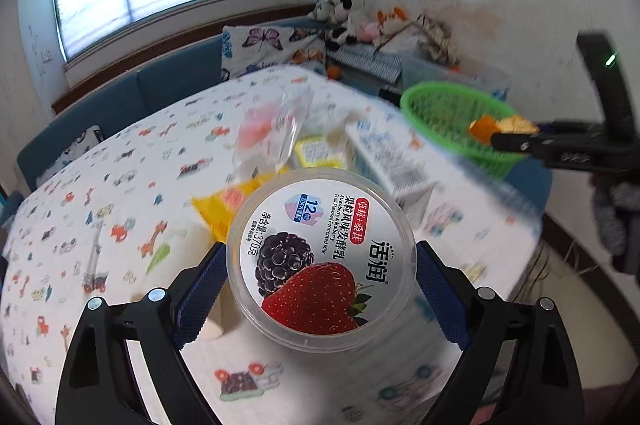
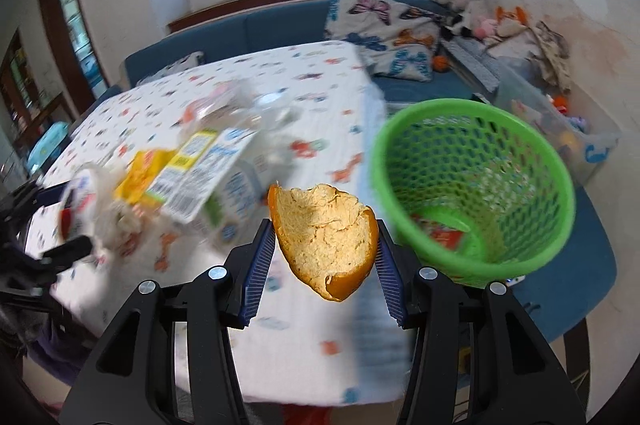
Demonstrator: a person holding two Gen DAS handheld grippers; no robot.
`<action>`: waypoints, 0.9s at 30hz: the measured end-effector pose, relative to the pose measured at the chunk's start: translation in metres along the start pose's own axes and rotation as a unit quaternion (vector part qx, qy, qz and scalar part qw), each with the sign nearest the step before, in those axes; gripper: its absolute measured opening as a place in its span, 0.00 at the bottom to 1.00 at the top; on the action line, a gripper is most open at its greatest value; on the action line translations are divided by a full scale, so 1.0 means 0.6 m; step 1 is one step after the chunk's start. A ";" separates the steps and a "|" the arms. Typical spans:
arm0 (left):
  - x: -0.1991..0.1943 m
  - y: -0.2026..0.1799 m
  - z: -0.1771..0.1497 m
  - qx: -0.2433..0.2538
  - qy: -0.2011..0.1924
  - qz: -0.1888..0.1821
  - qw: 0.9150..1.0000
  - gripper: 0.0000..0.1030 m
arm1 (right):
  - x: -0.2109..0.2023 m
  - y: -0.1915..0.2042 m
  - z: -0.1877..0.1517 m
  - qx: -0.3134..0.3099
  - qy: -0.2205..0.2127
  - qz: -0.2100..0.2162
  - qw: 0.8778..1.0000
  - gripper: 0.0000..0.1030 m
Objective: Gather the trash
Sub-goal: 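Drop the bread and yogurt cup into the green basket with both tools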
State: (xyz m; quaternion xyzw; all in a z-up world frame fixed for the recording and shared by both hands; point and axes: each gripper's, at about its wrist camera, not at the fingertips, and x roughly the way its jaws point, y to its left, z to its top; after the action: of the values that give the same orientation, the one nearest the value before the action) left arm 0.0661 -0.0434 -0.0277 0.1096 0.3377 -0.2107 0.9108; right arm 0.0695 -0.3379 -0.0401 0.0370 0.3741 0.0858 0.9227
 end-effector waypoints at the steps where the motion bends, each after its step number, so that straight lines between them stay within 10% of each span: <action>1: -0.003 0.000 0.012 -0.005 -0.007 -0.008 1.000 0.86 | 0.002 -0.013 0.005 0.007 0.001 -0.003 1.000 0.49; 27: 0.104 -0.104 0.250 -0.012 -0.027 -0.095 0.995 0.86 | 0.062 -0.226 0.052 0.105 0.006 -0.073 0.992 0.62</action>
State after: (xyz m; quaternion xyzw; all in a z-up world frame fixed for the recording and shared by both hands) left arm 0.1655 -0.1696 0.0395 0.0600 0.3242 -0.2953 0.8967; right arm 0.1354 -0.4643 -0.0613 0.1062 0.3887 -0.0213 0.9150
